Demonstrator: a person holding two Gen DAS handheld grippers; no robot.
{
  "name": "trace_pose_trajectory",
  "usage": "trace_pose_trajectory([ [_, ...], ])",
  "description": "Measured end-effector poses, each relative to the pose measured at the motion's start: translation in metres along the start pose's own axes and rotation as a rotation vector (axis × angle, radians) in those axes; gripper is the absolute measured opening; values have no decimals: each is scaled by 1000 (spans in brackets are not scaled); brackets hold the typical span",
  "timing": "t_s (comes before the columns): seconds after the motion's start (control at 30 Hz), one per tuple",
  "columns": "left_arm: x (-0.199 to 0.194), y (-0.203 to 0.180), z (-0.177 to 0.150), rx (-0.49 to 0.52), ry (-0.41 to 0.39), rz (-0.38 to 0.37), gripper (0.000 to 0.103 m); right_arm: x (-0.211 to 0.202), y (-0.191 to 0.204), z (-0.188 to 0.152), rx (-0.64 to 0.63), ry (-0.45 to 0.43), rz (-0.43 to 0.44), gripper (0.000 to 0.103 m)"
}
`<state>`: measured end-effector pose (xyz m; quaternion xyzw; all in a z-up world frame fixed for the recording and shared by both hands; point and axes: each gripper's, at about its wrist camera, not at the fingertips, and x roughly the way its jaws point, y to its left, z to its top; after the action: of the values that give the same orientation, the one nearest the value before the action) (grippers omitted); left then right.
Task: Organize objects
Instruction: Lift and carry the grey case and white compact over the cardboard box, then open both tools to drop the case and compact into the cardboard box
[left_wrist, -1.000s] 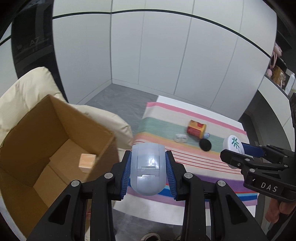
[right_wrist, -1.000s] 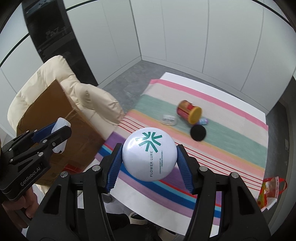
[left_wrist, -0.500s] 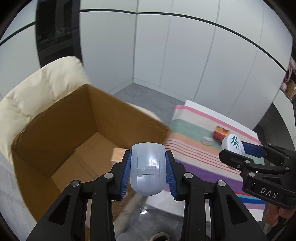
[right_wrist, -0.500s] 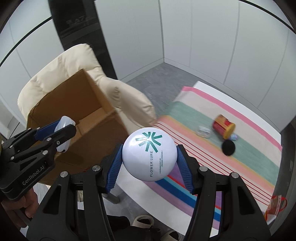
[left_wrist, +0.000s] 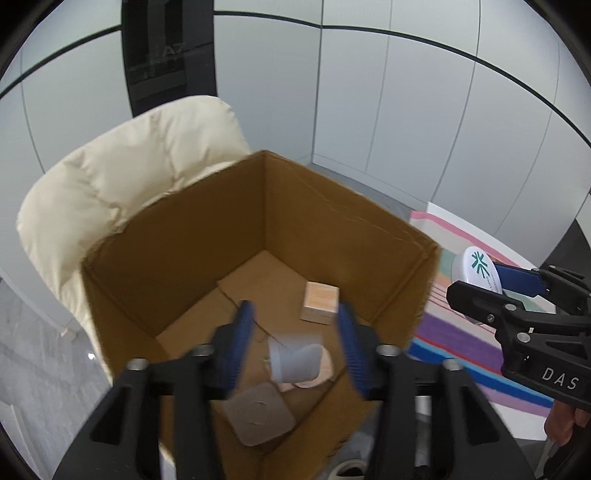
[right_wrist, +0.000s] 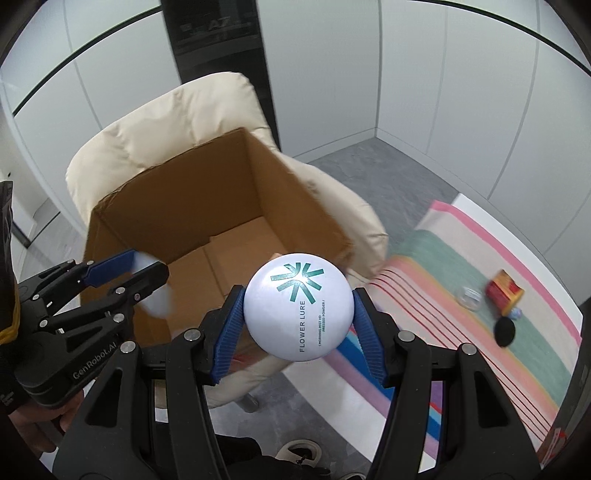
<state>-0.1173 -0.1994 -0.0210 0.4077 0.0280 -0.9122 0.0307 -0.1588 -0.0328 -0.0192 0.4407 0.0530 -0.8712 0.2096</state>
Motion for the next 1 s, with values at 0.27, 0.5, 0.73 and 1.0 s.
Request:
trace_pose_trajectory([
  [0.27,-18,45,-9,-76,-56,121,103,15,32,10,-39,6,29,60],
  [0.5,-26,81,-20,-137,-48,172,103,32,57,18,-57,26,55,60],
  [0.73,-36,102,-28,-165,-51,207,103,43,85,23,-92,31,74,60],
  [1.0,-37,109,-28,-180,-61,221,103,35,91,25,-95,-28,43,89],
])
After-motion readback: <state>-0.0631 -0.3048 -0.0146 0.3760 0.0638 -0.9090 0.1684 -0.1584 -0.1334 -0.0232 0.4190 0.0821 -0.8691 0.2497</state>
